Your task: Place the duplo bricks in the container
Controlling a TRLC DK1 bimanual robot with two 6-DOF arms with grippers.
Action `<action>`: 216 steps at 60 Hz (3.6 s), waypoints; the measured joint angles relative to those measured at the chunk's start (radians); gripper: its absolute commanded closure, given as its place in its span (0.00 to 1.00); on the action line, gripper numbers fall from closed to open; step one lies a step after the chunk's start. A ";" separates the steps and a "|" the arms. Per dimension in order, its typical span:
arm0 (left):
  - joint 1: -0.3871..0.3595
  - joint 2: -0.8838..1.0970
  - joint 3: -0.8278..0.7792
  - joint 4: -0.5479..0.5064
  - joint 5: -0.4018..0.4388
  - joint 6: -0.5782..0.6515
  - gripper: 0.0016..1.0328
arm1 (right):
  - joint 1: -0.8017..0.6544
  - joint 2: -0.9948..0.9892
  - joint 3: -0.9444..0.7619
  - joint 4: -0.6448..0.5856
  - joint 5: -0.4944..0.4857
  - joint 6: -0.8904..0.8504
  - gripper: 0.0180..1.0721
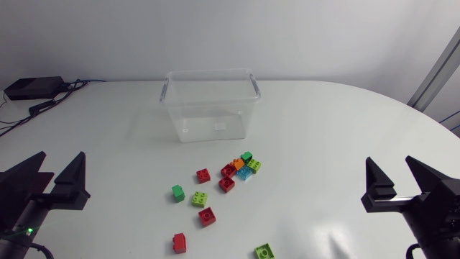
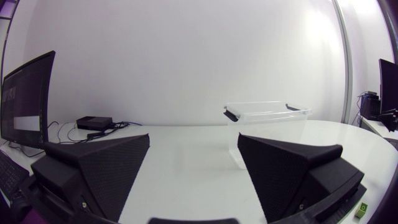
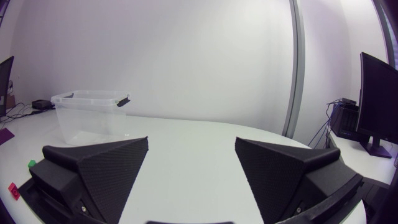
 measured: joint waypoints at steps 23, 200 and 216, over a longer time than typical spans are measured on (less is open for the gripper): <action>0.000 0.000 0.000 0.000 0.000 0.000 0.04 | 0.000 0.000 0.000 0.000 0.000 0.000 0.04; -0.377 1.548 0.766 -0.504 0.252 0.645 0.17 | 0.645 1.220 0.771 -0.733 -0.228 0.103 0.05; -0.415 1.604 0.765 -0.469 0.253 0.660 0.27 | 0.716 1.279 0.788 -0.738 -0.210 0.108 0.05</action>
